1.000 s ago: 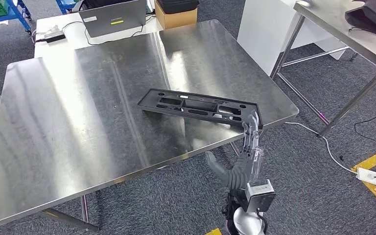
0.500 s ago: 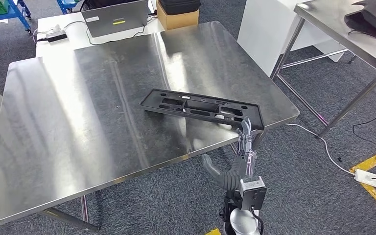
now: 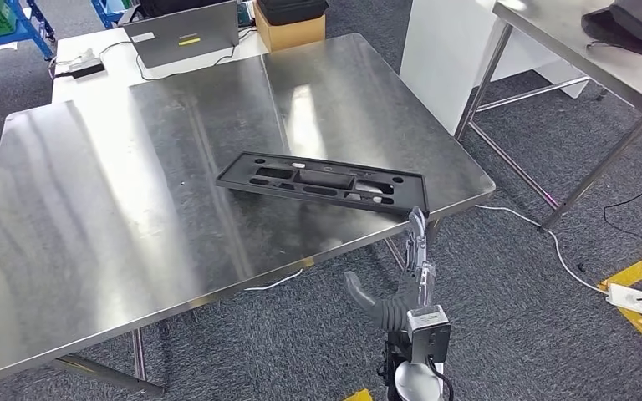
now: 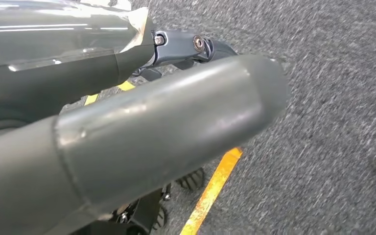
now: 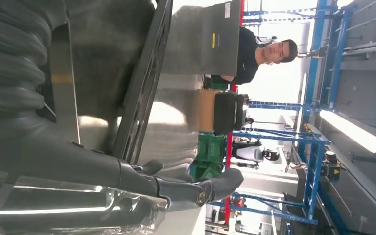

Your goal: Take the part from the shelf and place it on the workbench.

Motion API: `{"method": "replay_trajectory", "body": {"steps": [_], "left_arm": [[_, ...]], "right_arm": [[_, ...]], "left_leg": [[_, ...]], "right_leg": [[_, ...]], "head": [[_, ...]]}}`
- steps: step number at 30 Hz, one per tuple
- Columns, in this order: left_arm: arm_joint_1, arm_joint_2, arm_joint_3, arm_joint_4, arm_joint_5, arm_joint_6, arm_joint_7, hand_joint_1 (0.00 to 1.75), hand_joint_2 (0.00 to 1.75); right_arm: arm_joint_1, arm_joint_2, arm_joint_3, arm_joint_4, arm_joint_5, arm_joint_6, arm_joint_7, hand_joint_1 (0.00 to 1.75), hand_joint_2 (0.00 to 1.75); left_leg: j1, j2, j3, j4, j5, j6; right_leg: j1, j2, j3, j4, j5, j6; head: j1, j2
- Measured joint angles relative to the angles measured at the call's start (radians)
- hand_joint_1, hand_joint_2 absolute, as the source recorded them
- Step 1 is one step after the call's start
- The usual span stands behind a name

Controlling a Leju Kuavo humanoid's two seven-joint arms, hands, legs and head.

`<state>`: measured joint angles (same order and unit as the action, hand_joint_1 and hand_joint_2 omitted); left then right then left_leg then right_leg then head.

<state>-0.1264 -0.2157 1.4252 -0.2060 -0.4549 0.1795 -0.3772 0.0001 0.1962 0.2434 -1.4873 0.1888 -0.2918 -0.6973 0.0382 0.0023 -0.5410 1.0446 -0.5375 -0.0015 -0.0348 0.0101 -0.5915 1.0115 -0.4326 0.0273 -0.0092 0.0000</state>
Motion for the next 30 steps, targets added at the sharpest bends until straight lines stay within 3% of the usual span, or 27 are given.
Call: {"method": "replay_trajectory", "body": {"steps": [3, 4, 5, 6, 7, 9, 10, 13, 14, 15, 16, 18, 19, 20, 21, 23, 25, 26, 28, 30], "left_arm": [[0.0, 0.0, 0.0, 0.0, -0.001, -0.003, 0.0, 0.0, 0.0], [0.0, 0.0, 0.0, 0.0, -0.002, -0.004, 0.0, 0.0, 0.0], [0.0, 0.0, 0.0, 0.0, -0.004, -0.006, 0.001, 0.0, 0.0], [0.0, 0.0, 0.0, 0.0, -0.005, -0.008, 0.001, 0.0, 0.0], [0.0, 0.0, 0.0, 0.0, -0.006, -0.009, 0.002, 0.0, 0.0], [-0.004, 0.001, 0.0, 0.0, -0.01, -0.011, 0.003, 0.0, 0.0], [-0.006, 0.001, -0.001, 0.0, -0.012, -0.011, 0.004, 0.0, 0.0], [-0.007, 0.0, -0.001, 0.0, -0.018, -0.011, 0.007, 0.0, 0.0], [-0.008, -0.001, -0.001, 0.0, -0.02, -0.011, 0.008, 0.0, 0.0], [-0.009, -0.001, -0.002, 0.0, -0.022, -0.011, 0.008, 0.0, 0.0], [-0.009, -0.002, -0.003, 0.0, -0.023, -0.012, 0.009, 0.0, 0.0], [-0.01, -0.001, -0.006, 0.0, -0.025, -0.012, 0.011, 0.0, 0.0], [-0.01, -0.001, -0.008, 0.0, -0.026, -0.012, 0.012, 0.0, 0.0], [-0.01, -0.001, -0.01, 0.0, -0.028, -0.012, 0.014, 0.0, 0.0], [-0.01, -0.001, -0.012, 0.0, -0.031, -0.013, 0.015, 0.0, 0.0], [-0.01, -0.001, -0.015, 0.0, -0.034, -0.013, 0.018, 0.0, 0.0], [-0.01, -0.002, -0.016, 0.0, -0.035, -0.013, 0.02, 0.0, 0.0], [-0.01, -0.002, -0.016, 0.0, -0.035, -0.013, 0.021, 0.0, 0.0], [-0.01, -0.002, -0.017, 0.0, -0.037, -0.011, 0.026, 0.0, 0.0], [-0.009, -0.002, -0.021, 0.0, -0.042, -0.005, 0.035, 0.0, 0.0]], "right_arm": [[0.001, 0.001, 0.0, 0.003, 0.006, 0.003, 0.0, 0.0, 1.75], [0.002, 0.0, 0.0, 0.004, 0.008, 0.003, 0.0, 0.0, 1.75], [0.003, 0.0, 0.0, 0.005, 0.01, 0.003, 0.0, 0.0, 1.75], [0.004, 0.0, 0.0, 0.006, 0.011, 0.003, 0.0, 0.0, 1.75], [0.004, 0.0, 0.0, 0.007, 0.012, 0.002, 0.0, 0.0, 1.75], [0.005, 0.002, 0.0, 0.007, 0.014, 0.002, 0.0, 0.0, 1.75], [0.006, 0.004, 0.001, 0.007, 0.016, 0.003, 0.0, 0.0, 1.75], [0.011, 0.009, 0.0, 0.006, 0.024, 0.004, -0.001, 0.0, 1.75], [0.013, 0.01, 0.0, 0.005, 0.026, 0.004, -0.001, 0.0, 1.75], [0.015, 0.011, 0.0, 0.004, 0.028, 0.004, -0.001, 0.0, 1.75], [0.016, 0.011, -0.001, 0.003, 0.028, 0.004, -0.001, 0.0, 1.75], [0.021, 0.01, -0.001, 0.003, 0.03, 0.004, -0.001, 0.0, 1.75], [0.025, 0.009, -0.002, 0.003, 0.032, 0.005, -0.001, 0.0, 1.75], [0.03, 0.009, -0.004, 0.003, 0.034, 0.008, -0.001, 0.0, 1.75], [0.035, 0.009, -0.006, 0.003, 0.035, 0.018, 0.001, 0.0, 1.75], [0.04, 0.011, -0.015, 0.007, 0.026, 0.056, 0.01, 0.0, 1.75], [0.035, 0.018, -0.028, 0.025, 0.005, 0.106, 0.015, 0.0, 1.75], [0.031, 0.022, -0.036, 0.04, -0.01, 0.132, 0.017, 0.0, 1.75], [0.016, 0.03, -0.054, 0.094, -0.064, 0.204, 0.043, 0.0, 1.75], [-0.023, 0.038, -0.077, 0.21, -0.125, 0.269, 0.082, 0.0, 1.75]], "left_leg": [[0.0, -0.001, -0.082, 0.188, -0.11, -0.002], [0.0, -0.001, -0.1, 0.232, -0.127, -0.001], [0.0, -0.001, -0.1, 0.241, -0.124, 0.002], [-0.001, -0.001, -0.079, 0.21, -0.104, 0.007], [-0.002, -0.001, -0.039, 0.146, -0.073, 0.014], [-0.01, -0.001, 0.04, 0.012, -0.03, 0.027], [-0.016, -0.001, 0.06, -0.026, -0.019, 0.031], [-0.027, 0.0, 0.055, -0.044, 0.007, 0.045], [-0.027, 0.002, 0.049, -0.05, 0.022, 0.052], [-0.026, 0.004, 0.04, -0.057, 0.037, 0.059], [-0.024, 0.007, 0.028, -0.062, 0.051, 0.064], [-0.028, 0.011, 0.001, -0.062, 0.071, 0.069], [-0.029, 0.013, -0.013, -0.062, 0.081, 0.068], [-0.03, 0.014, -0.027, -0.061, 0.091, 0.068], [-0.031, 0.014, -0.04, -0.061, 0.101, 0.066], [-0.033, 0.014, -0.057, -0.059, 0.12, 0.062], [-0.036, 0.013, -0.066, -0.057, 0.137, 0.052], [-0.037, 0.013, -0.069, -0.057, 0.145, 0.047], [-0.036, 0.014, -0.073, -0.057, 0.157, 0.035], [-0.03, 0.007, -0.087, -0.035, 0.126, 0.024]], "right_leg": [[0.009, -0.003, -0.016, -0.001, 0.011, -0.022], [0.013, -0.004, -0.023, -0.001, 0.016, -0.027], [0.016, -0.004, -0.03, -0.001, 0.021, -0.031], [0.019, -0.004, -0.036, -0.001, 0.026, -0.032], [0.021, -0.003, -0.041, -0.001, 0.033, -0.031], [0.025, -0.002, -0.047, 0.0, 0.045, -0.024], [0.025, -0.003, -0.048, -0.001, 0.051, -0.017], [0.021, -0.006, -0.051, -0.01, 0.072, 0.007], [0.021, -0.006, -0.057, -0.007, 0.067, 0.01], [0.023, -0.006, -0.069, 0.013, 0.046, 0.008], [0.024, -0.006, -0.086, 0.057, 0.007, 0.002], [0.022, -0.006, -0.122, 0.189, -0.087, -0.008], [0.022, -0.007, -0.13, 0.248, -0.114, -0.005], [0.022, -0.007, -0.122, 0.279, -0.122, 0.003], [0.022, -0.007, -0.096, 0.272, -0.113, 0.012], [0.022, -0.007, 0.01, 0.155, -0.084, 0.021], [0.029, -0.008, 0.12, 0.002, -0.084, 0.013], [0.034, -0.008, 0.147, -0.042, -0.09, 0.008], [0.035, -0.009, 0.146, -0.064, -0.086, -0.005], [0.024, -0.01, 0.13, -0.067, -0.068, -0.026]], "head": [[-0.001, 0.0], [-0.001, 0.0], [-0.001, 0.0], [-0.001, 0.0], [-0.002, 0.0], [0.0, 0.0], [0.0, 0.0], [0.001, 0.0], [0.001, 0.0], [0.002, 0.0], [0.005, 0.0], [0.008, 0.0], [0.009, 0.0], [0.009, 0.0], [0.01, 0.0], [0.01, 0.0], [0.01, 0.0], [0.009, 0.0], [0.006, 0.0], [0.003, 0.0]]}}
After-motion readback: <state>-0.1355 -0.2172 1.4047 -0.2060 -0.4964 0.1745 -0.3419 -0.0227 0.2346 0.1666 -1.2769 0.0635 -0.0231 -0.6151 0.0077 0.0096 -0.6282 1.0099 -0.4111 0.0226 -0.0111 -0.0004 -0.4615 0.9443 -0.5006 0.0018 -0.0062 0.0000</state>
